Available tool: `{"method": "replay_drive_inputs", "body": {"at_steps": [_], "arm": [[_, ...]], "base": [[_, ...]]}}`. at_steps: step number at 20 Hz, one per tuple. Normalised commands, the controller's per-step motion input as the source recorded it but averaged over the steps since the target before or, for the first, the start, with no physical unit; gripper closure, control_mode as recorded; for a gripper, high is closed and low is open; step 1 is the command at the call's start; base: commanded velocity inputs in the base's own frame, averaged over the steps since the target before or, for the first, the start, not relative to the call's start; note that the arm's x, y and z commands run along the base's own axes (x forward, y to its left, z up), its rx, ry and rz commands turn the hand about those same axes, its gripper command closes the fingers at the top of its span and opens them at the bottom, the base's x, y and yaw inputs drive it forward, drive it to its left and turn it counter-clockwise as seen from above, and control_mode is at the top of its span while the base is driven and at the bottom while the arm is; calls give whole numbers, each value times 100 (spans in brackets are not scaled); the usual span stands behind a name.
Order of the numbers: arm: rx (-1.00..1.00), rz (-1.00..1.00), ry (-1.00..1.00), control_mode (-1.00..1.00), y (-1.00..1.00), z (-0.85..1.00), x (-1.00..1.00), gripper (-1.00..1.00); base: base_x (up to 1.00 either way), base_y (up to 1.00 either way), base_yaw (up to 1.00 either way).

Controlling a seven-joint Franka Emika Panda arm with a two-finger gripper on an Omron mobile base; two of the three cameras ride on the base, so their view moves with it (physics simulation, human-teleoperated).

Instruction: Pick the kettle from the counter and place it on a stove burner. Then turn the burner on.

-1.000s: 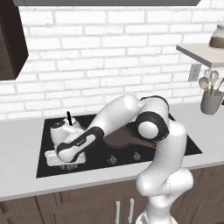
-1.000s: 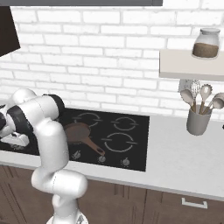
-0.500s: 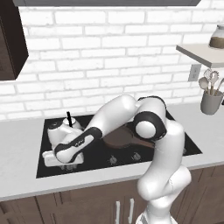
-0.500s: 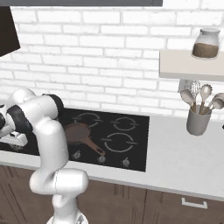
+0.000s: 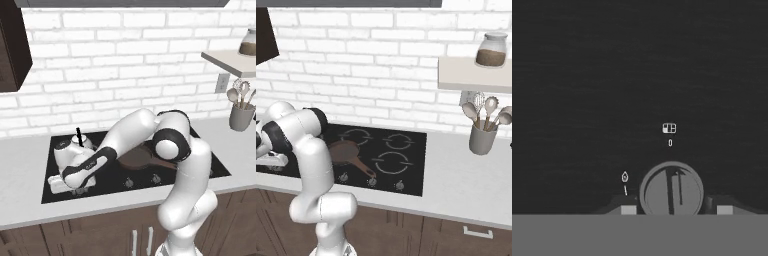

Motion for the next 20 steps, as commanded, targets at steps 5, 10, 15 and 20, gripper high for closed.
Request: {"method": "replay_drive_inputs", "body": {"at_steps": [5, 10, 15, 20], "arm": [[0, 40, 0, -100, -1, -34, 0, 100], [0, 42, 0, -100, -6, -31, 0, 100], [0, 35, 0, -100, -5, -23, 0, 100], [0, 10, -5, -100, 0, -2, 0, 100]], "base": [[0, 0, 0], [0, 0, 0], [0, 0, 0], [0, 0, 0]]}}
